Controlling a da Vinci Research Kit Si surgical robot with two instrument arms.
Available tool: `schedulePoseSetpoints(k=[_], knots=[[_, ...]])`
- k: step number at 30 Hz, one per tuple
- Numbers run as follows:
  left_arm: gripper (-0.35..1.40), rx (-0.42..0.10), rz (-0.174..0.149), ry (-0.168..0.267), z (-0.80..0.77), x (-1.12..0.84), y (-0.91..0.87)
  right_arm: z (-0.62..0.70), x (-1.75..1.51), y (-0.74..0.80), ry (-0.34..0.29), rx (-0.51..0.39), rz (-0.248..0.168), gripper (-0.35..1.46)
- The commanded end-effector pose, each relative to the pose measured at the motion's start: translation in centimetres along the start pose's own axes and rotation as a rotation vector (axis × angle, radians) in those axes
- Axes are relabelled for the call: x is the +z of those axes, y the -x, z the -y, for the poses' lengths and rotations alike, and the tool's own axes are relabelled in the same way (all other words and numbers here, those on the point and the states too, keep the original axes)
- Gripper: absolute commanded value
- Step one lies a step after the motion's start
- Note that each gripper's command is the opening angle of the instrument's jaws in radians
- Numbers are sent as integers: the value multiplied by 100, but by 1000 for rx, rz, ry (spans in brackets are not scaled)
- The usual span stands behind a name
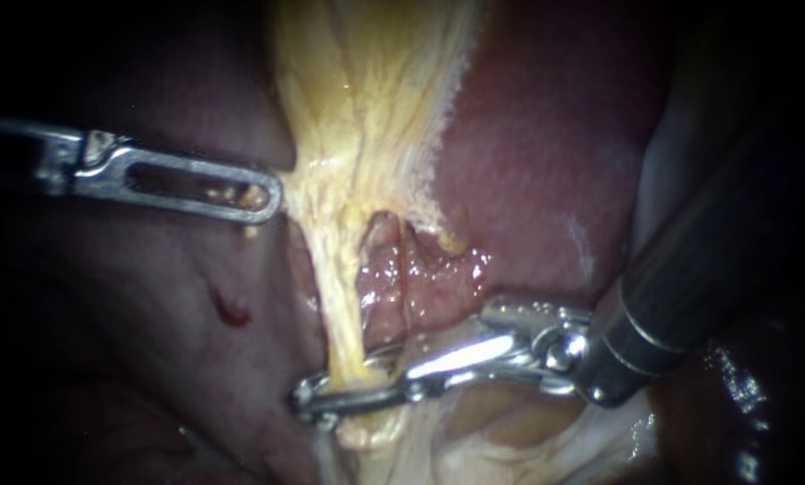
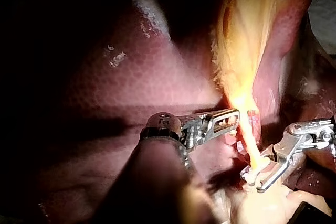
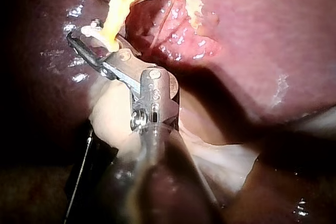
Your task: Going back second clip left tube
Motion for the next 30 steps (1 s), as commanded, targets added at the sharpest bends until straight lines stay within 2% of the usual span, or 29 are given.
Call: schedulePoseSetpoints(k=[1,4,8,13,20,23,30], knots=[[-35,0,0,0,0,0,0,-1,1,-1,7,-23,-12,38],[-35,0,0,0,0,0,0,-2,3,-2,6,-30,-32,42],[-35,0,0,1,0,0,0,-5,5,-4,34,-94,-51,47],[-35,-1,0,1,0,0,0,-14,6,-6,79,-168,-105,49],[-35,-1,1,1,1,0,-1,-31,-2,-5,166,-359,-109,50],[-35,-1,1,1,1,0,-1,-35,-7,-3,192,-410,-107,50],[-35,0,0,1,1,-2,-1,-32,-26,5,243,-498,-99,50]])
